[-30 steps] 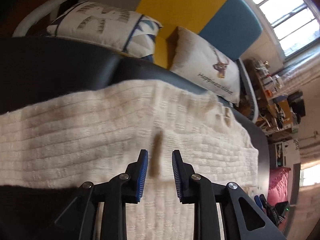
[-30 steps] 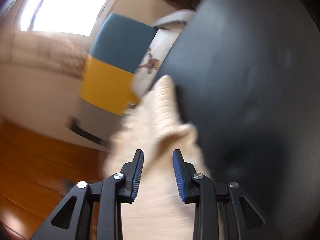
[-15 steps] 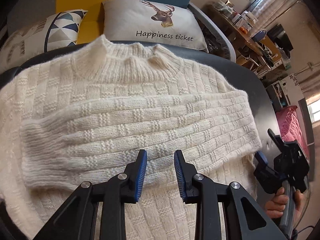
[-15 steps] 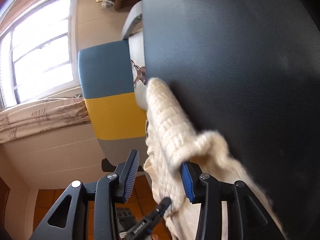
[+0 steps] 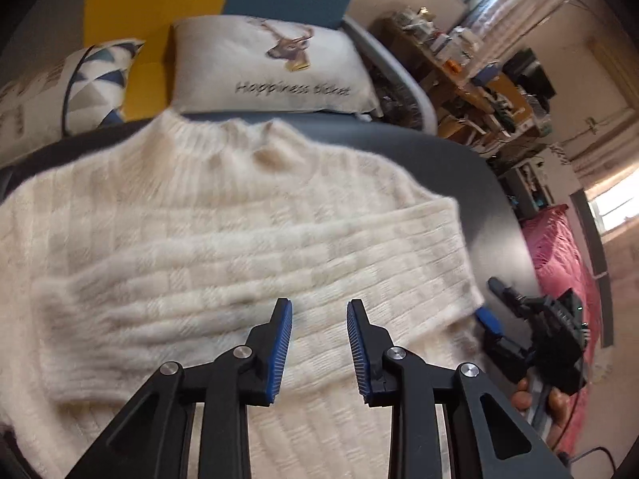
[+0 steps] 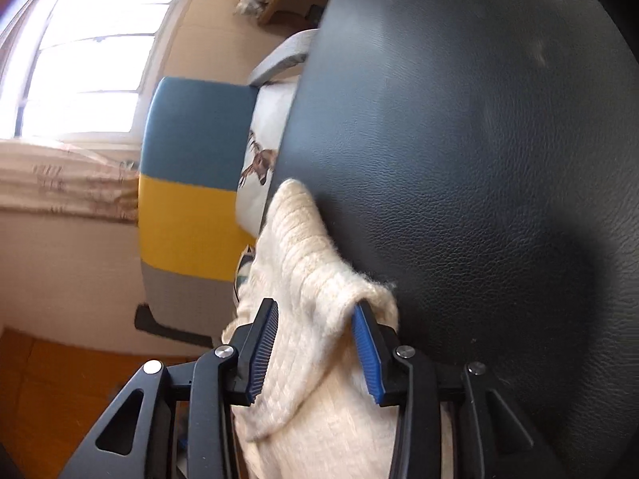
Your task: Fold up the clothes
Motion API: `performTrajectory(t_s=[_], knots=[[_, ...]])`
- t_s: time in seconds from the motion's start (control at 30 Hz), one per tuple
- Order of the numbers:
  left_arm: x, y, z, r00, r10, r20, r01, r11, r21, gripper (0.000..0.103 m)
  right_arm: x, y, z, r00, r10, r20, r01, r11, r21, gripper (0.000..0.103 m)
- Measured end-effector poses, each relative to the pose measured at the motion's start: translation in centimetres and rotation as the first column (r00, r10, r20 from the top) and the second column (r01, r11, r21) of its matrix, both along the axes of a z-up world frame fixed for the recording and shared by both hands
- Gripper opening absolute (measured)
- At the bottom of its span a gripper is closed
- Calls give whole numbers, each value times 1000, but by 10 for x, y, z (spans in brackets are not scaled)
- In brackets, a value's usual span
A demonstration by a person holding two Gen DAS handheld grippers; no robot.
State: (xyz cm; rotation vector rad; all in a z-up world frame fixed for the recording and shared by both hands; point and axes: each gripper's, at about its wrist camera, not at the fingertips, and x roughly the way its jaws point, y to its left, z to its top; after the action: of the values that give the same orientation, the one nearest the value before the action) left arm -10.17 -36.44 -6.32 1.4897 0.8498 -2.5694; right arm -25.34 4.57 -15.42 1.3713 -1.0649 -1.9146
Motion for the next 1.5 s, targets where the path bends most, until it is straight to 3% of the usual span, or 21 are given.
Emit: performTrajectory(t_s=[0.13,0.2,0.3,0.47,0.67,0.77,0.87,0.93,1.0,1.07,1.17,1.23,1.33,1.43,1.5], knots=[[-62,26,29,989,-132,-66,130,991,-34,34,9,3,15,990,104,-93,-95,991,95,39],[-96,40,32,978,-198,-61,196,980,-36,35,10,1,27,972,155,-177,-126,978,166,39],[-145,62,23,954,-300,-16,300,954,-7,37,2,-7,34,946,226,-232,-167,955,246,39],[-194,95,-9,896,-432,105,436,900,-19,39,-20,-12,21,942,268,-202,-214,943,253,39],[-219,106,-26,839,-526,139,529,848,13,39,-32,-19,4,930,333,-155,-293,927,235,39],[-226,109,-33,824,-539,175,546,838,5,40,-32,-23,-4,923,357,-141,-317,917,244,39],[-228,109,-40,820,-541,187,551,835,2,41,-28,-28,-6,909,382,-169,-328,903,279,37],[-227,110,-43,817,-549,178,560,829,-12,38,-24,-31,-5,899,392,-194,-319,891,324,27],[-222,116,-42,814,-562,147,575,816,-63,8,-19,-33,-3,890,399,-220,-300,877,374,18],[-212,122,-33,823,-566,47,567,812,-137,6,-13,-33,2,883,400,-246,-267,859,437,14],[-195,123,-18,816,-565,-120,542,821,-177,5,-2,-37,5,868,422,-262,-240,818,523,14],[-198,123,-34,830,-554,-62,534,823,-194,5,2,-46,4,857,449,-252,-248,789,562,15],[-203,124,-56,849,-528,14,519,828,-213,6,1,-47,7,863,445,-241,-249,789,562,18],[-202,110,-47,889,-458,-23,450,881,-146,13,-3,-37,9,884,418,-211,-262,815,517,21],[-195,101,-32,905,-419,-72,406,902,-144,29,-3,-27,20,893,379,-244,-217,835,505,22]])
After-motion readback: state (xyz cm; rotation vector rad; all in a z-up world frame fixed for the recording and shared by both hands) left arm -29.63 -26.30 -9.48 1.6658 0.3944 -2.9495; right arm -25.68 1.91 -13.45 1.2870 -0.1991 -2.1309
